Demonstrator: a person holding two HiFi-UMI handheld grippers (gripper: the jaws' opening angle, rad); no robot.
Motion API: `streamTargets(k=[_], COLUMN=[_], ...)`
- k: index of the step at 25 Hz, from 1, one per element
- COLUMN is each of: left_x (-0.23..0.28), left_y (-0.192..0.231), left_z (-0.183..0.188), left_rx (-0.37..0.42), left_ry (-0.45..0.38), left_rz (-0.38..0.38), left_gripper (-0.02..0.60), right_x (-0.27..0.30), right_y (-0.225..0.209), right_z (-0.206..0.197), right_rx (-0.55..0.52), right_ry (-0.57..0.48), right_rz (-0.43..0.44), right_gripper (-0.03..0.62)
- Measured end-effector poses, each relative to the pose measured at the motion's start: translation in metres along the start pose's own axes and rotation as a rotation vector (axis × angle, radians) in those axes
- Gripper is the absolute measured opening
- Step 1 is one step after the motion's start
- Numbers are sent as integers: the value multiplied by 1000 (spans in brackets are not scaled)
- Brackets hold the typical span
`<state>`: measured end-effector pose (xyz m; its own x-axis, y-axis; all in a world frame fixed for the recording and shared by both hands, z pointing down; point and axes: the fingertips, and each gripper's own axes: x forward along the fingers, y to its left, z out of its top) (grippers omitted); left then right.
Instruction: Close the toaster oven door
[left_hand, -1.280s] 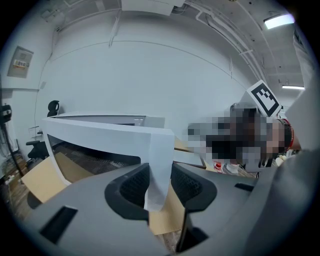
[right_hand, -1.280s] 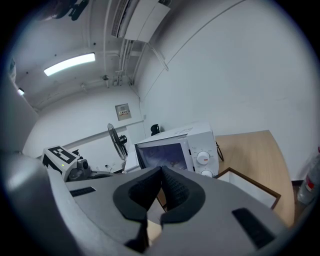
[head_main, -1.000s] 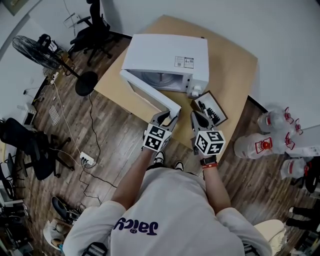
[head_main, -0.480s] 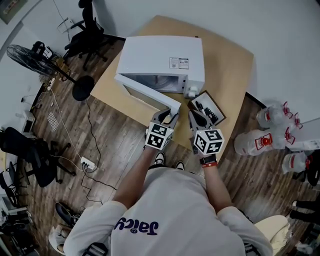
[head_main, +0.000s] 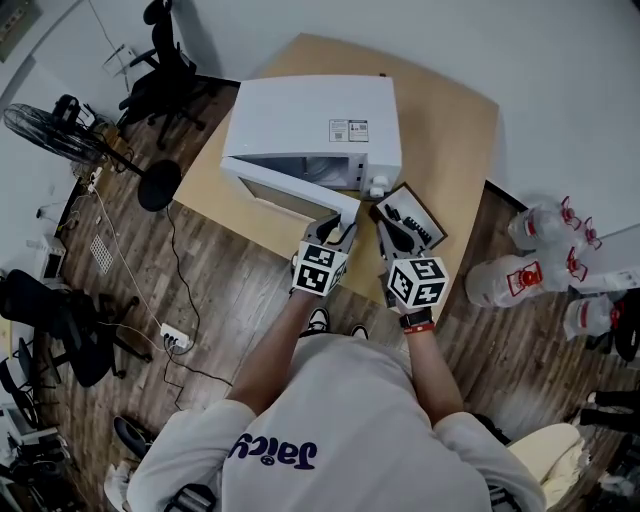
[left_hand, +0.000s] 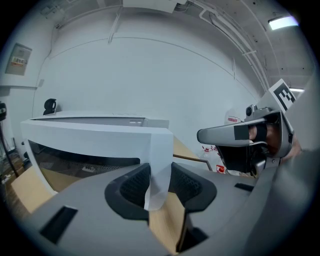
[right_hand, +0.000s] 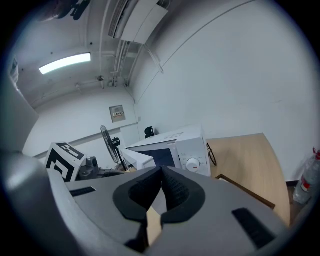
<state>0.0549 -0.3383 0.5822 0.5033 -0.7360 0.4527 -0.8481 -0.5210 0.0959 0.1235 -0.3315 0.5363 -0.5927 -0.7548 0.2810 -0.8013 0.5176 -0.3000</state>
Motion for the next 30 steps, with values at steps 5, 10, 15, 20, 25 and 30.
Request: streamTargets(k=[5, 10, 15, 20, 25, 30], left_x=[9, 19, 29, 40, 50, 61], left_y=[1, 4, 7, 14, 19, 24], left_z=[5, 11, 16, 23, 30, 35], left_rx=[-1, 0, 2, 8, 12, 20], left_ry=[2, 4, 5, 10, 9, 10], left_rz=[-8, -15, -21, -28, -36, -34], left_gripper=[147, 147, 147, 147, 144, 140], right_x=[-2, 0, 5, 10, 12, 19], right_y=[-9, -15, -17, -22, -31, -36], right_z=[4, 9, 10, 13, 17, 17], right_rx=[7, 7, 5, 4, 9, 11], right_ry=[-11, -16, -15, -15, -17, -14], right_rz=[-21, -35, -38, -51, -71, -73], right_gripper=[15, 15, 15, 15, 15, 15])
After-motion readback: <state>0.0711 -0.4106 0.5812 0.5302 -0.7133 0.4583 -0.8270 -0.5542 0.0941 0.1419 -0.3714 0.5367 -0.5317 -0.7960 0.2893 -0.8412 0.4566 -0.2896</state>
